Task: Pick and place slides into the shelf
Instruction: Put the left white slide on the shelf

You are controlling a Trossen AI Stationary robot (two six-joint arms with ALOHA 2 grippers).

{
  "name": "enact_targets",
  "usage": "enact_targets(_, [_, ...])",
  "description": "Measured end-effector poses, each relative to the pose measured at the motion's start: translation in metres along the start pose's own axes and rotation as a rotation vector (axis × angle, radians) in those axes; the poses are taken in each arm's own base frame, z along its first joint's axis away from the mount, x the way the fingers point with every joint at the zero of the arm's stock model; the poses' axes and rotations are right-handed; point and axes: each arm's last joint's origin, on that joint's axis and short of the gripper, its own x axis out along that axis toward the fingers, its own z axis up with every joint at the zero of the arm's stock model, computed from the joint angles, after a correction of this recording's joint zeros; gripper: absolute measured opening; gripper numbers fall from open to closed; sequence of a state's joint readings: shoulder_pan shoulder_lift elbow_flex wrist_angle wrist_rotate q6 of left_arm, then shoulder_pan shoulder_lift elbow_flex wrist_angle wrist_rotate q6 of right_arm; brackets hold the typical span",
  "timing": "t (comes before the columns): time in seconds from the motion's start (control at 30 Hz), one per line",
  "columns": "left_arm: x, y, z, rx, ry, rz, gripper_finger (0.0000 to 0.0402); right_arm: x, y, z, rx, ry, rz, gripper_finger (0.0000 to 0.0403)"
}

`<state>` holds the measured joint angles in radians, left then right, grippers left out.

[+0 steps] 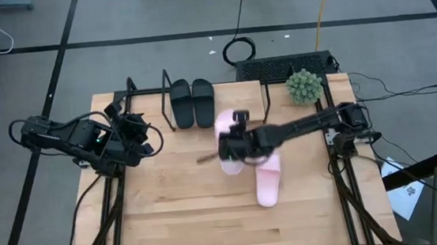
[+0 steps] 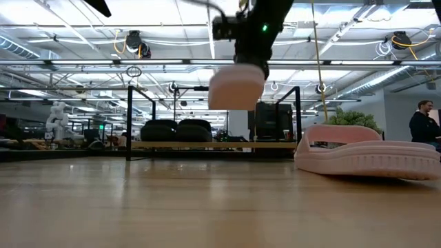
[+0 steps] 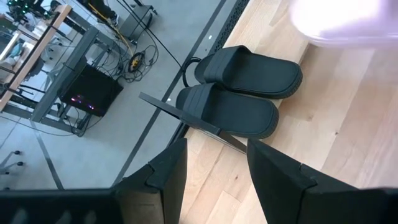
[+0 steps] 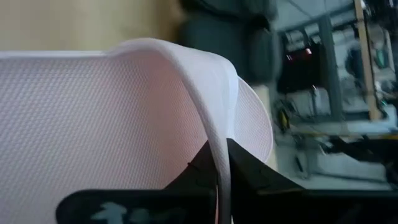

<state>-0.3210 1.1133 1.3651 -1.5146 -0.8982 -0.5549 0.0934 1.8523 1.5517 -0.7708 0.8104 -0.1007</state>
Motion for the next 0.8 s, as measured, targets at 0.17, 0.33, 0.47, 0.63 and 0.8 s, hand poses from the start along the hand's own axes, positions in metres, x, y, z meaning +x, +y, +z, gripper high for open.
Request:
enact_targets(0.17, [0.0, 0.0, 0.0, 0.023, 0.0, 0.0, 0.017, 0.035, -0.04, -0.003, 0.016, 0.047, -0.055, 0.0003])
enact_targets(0.33, [0.0, 0.0, 0.0, 0.05, -0.008, 0.015, 0.017, 0.058, -0.072, -0.002, 0.04, 0.002, -0.065, 0.0003])
enact_targets(0.47, [0.0, 0.0, 0.0, 0.054, -0.009, 0.017, 0.017, 0.074, -0.091, -0.009, 0.05, 0.004, -0.043, 0.0003])
enact_targets(0.63, [0.0, 0.0, 0.0, 0.064, -0.01, 0.017, 0.017, 0.09, -0.111, -0.019, 0.057, 0.037, -0.057, 0.0002])
enact_targets(0.8, [0.0, 0.001, 0.0, 0.09, -0.012, 0.022, 0.017, 0.102, -0.126, -0.026, 0.08, 0.007, -0.006, 0.0002])
